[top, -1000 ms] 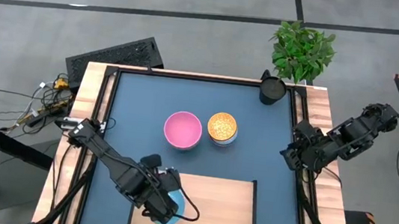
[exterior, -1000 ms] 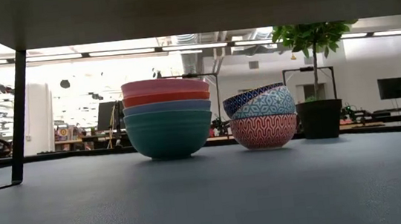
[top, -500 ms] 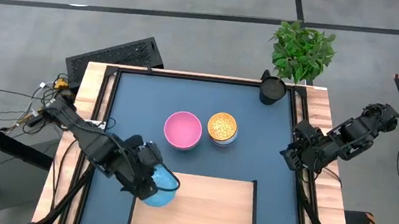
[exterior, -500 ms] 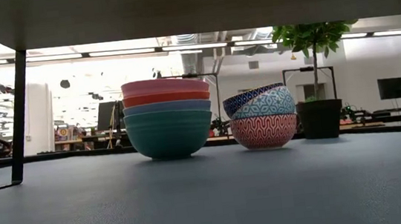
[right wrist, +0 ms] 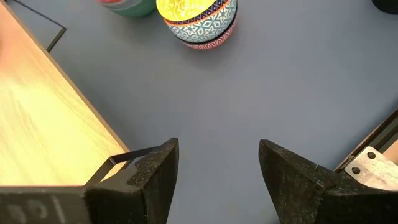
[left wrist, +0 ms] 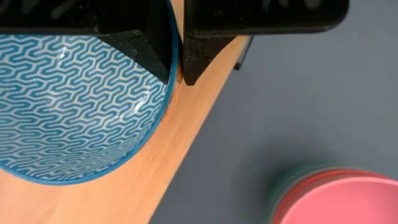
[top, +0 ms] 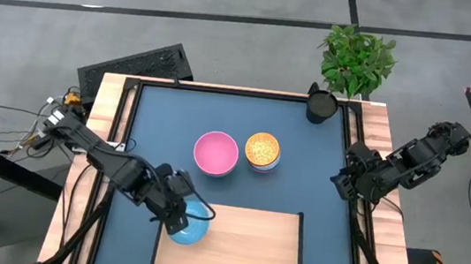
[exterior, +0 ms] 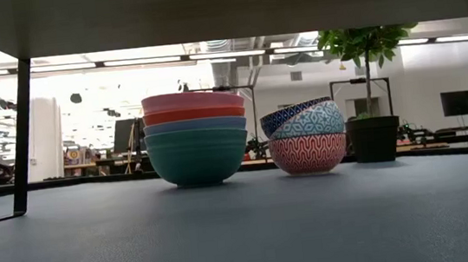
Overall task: Place and stack bowls onto a shelf
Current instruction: Put the light blue patterned bowl on the shelf
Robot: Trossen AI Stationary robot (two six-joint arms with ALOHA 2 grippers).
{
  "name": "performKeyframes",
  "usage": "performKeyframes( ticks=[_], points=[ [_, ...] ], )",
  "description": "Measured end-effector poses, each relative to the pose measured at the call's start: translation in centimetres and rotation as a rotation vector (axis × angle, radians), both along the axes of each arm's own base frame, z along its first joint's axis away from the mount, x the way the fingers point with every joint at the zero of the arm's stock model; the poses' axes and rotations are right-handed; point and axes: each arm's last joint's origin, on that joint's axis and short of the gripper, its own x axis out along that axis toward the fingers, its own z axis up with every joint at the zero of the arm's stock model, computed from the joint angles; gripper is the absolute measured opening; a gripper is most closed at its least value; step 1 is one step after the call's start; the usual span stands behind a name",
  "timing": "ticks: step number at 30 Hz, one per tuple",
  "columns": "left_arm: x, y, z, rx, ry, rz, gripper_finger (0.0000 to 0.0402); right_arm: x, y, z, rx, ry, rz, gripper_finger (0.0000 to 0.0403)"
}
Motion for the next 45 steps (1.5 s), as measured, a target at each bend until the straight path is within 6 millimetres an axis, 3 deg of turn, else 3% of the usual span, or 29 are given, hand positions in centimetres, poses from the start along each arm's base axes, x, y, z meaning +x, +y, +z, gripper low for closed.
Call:
performKeyframes(
  ticks=[7, 26, 45],
  points=[
    [0.3, 0.0, 0.1, 0.014, -0.041, -0.004, 0.0000, 0.0, 0.0, 0.0, 0.003, -0.004, -0.014, 0.0249],
    [1.8, -1.0, -2.0, -0.019, 0.042, -0.061, 0.0003, 0.0, 0.0, 0.0, 0.003, -0.003, -0.013, 0.0249],
    [1.6, -1.2, -2.1, -0.136, 0.101, -0.039, 0.0158, 0.0, 0.0, 0.0, -0.009, 0.003, 0.013, 0.0249]
  ],
)
